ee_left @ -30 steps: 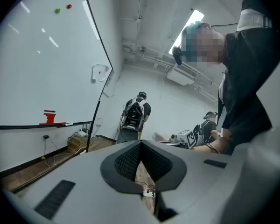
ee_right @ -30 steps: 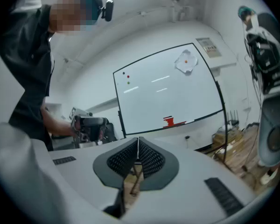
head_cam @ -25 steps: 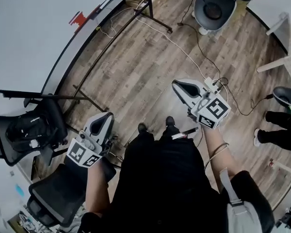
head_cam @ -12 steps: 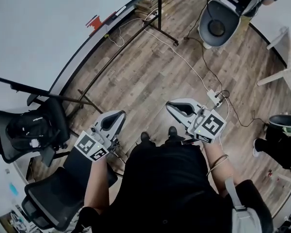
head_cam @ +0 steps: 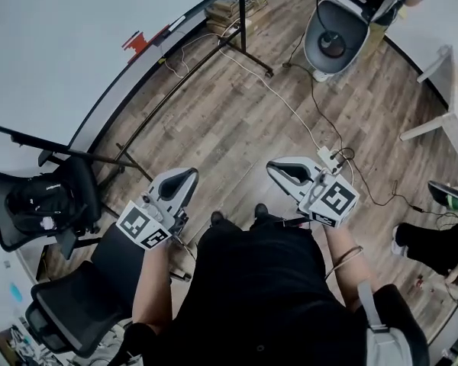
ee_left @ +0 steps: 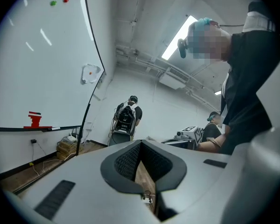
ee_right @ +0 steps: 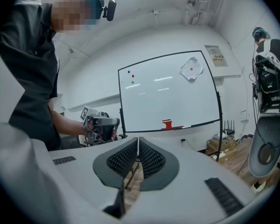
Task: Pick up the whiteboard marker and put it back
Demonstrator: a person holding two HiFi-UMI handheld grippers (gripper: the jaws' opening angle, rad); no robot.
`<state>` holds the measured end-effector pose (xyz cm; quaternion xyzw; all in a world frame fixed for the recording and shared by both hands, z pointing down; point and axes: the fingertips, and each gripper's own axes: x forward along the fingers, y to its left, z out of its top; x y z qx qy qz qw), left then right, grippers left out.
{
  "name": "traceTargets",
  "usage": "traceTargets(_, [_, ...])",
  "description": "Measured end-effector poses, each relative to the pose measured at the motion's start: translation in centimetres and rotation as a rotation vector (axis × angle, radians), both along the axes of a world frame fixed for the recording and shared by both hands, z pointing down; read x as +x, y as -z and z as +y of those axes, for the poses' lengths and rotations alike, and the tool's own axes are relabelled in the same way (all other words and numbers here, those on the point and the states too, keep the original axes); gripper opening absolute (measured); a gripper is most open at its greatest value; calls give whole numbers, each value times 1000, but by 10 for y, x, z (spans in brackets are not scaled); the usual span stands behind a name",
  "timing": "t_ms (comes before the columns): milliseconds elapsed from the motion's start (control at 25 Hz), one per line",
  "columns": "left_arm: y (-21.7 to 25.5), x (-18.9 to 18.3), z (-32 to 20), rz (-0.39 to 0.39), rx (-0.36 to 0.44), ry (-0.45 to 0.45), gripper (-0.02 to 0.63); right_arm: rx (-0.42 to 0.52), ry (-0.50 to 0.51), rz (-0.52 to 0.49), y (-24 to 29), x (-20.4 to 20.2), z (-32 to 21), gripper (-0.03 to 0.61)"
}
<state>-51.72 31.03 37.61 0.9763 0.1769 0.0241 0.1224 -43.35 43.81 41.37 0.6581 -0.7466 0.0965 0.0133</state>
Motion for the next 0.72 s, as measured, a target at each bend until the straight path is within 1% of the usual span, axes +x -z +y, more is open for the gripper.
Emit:
traceTargets(80, [-3,2,8,-21,9,23,12,8,3,-17,-5,9,10,25])
traceTargets(200, [-14,3,11,-74,2,57,12,12,14,-44,-16,22,12,25])
traceTargets(320, [-30,4,12,-142,-15,60,12,6,10,-76,-29,32,8,25])
traceTargets(400, [-40,6,9,-168,-25,54,12,1,0,-101,-37,37,3,25])
traceTargets(560, [-52,32,-21,-168,-27,41,12,-6,-19,-105,-46,56,-26,25])
traceTargets(720, [-55,65,-57,-127,-47,4,12,-30,-40,-90,-48,79,-65,25])
